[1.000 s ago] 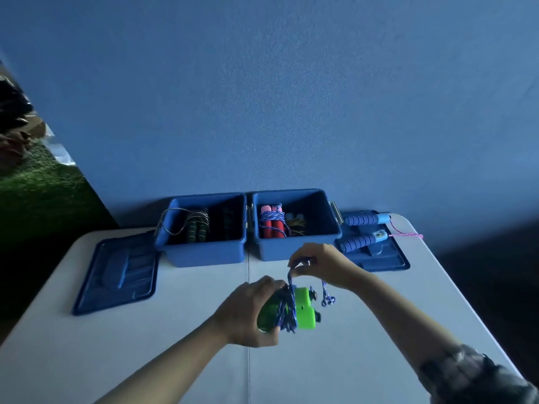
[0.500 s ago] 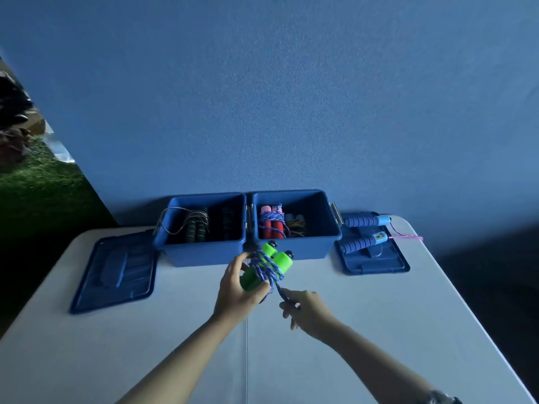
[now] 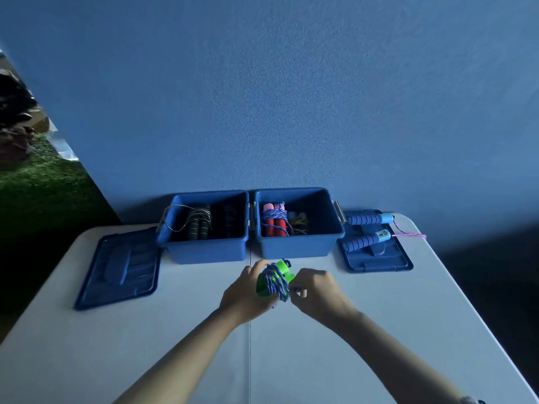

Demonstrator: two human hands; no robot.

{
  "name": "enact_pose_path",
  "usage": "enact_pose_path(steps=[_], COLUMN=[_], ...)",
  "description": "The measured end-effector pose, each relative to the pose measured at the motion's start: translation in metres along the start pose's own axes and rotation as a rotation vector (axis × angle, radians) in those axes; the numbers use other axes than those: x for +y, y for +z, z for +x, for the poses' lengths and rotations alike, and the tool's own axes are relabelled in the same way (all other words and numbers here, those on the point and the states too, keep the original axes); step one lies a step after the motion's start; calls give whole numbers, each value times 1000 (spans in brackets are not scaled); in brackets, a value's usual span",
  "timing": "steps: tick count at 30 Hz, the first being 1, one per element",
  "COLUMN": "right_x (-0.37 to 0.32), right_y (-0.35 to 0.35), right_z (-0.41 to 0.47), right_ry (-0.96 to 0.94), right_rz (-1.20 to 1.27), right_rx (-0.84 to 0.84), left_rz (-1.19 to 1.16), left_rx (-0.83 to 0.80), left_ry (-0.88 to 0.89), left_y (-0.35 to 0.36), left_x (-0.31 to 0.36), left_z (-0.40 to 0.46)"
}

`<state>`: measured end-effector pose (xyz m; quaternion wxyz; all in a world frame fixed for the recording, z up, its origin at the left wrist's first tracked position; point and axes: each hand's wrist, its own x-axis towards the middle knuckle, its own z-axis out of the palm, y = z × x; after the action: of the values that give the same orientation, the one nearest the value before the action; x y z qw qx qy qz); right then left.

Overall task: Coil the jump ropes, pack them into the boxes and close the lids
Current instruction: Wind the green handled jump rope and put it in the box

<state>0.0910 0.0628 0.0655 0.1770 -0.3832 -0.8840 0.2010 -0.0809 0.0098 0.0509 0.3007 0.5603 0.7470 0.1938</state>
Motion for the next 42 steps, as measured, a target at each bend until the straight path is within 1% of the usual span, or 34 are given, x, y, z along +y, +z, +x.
enact_pose_path(steps=[2, 6, 9, 11, 15, 18, 21, 24, 28, 31, 32, 35, 38, 42], right_x=[0, 1, 4, 6, 8, 11, 11, 12, 11, 16, 19, 23, 25, 32], right_y=[-7, -12, -9, -9, -10, -8, -6, -6, -9, -9, -9, -8, -5, -2], right_z=[3, 7, 8, 9, 10, 8, 5, 7, 7, 9, 9, 9, 7, 4], right_ry=[-25, 150, 278, 338, 369, 359, 312, 291, 282, 265, 271, 286, 244, 160], right_rz=[13, 128, 288, 350, 400, 433, 439, 418, 306, 228, 232, 252, 216, 246], right_rx=[-34, -52, -42, -24, -11, -21, -23, 0, 31, 99, 118, 138, 169, 189], left_rz=[61, 215, 301, 308, 287, 273, 280, 169, 142, 89, 95, 208, 181, 147], left_rx=[-42, -59, 33, 77, 98, 151, 164, 146, 157, 174, 186, 192, 199, 186], left_ry=[-9, 25, 90, 134, 151, 156, 166, 137, 116, 97, 92, 123, 143, 144], left_y=[-1, 3, 6, 6, 11, 13, 14, 17, 17, 14, 12, 9, 9, 11], left_x=[6, 20, 23, 20, 12, 12, 13, 12, 13, 13, 12, 10, 11, 4], left_z=[0, -4, -8, -9, -10, -12, -14, -13, -9, -6, -5, -5, -5, -5])
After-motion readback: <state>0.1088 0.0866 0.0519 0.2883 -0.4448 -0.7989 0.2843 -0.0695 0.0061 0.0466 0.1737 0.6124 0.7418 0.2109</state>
